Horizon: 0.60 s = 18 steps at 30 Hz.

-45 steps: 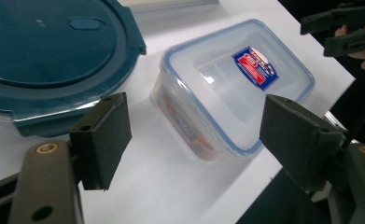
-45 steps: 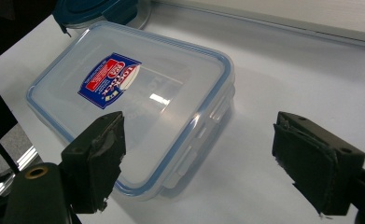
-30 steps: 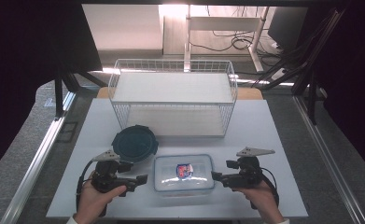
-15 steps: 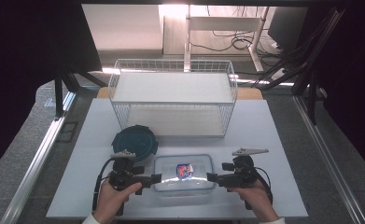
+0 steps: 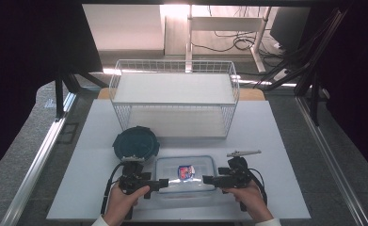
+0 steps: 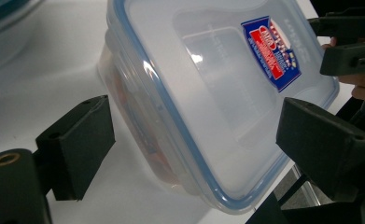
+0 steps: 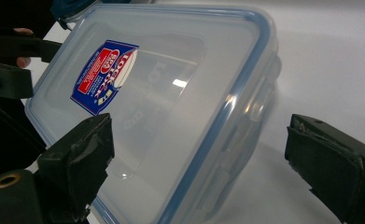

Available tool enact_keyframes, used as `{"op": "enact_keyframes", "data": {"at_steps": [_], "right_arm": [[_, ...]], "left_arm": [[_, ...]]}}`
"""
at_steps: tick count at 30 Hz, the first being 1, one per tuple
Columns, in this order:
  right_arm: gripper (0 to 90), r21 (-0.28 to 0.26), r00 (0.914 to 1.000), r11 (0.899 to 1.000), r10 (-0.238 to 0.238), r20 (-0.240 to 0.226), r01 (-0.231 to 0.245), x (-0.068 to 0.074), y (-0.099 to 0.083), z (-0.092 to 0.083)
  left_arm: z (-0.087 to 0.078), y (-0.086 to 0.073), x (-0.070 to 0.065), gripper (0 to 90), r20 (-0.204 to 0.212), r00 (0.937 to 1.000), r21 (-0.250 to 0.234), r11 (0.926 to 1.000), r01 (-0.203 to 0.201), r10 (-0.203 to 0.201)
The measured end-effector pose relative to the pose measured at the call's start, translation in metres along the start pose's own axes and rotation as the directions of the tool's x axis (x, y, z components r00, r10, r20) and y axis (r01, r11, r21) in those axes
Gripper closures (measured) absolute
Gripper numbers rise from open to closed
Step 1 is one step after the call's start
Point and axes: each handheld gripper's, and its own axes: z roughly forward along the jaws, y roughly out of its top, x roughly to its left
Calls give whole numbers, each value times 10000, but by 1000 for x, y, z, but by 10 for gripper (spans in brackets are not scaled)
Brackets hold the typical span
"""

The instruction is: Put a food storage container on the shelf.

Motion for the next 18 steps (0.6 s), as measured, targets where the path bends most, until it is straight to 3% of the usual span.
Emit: {"op": "enact_keyframes", "data": {"at_steps": [6,18], "right_arm": [[78,71,9996,9999,147,-241,-145,-1,-1,3],[110,239,9960,9992,354,-820,-336,0,-2,8]], "left_arm": [[8,-1,1,97,59,9997,189,9995,248,-249],[16,-3,3,97,625,9954,313,9970,708,-727]]}}
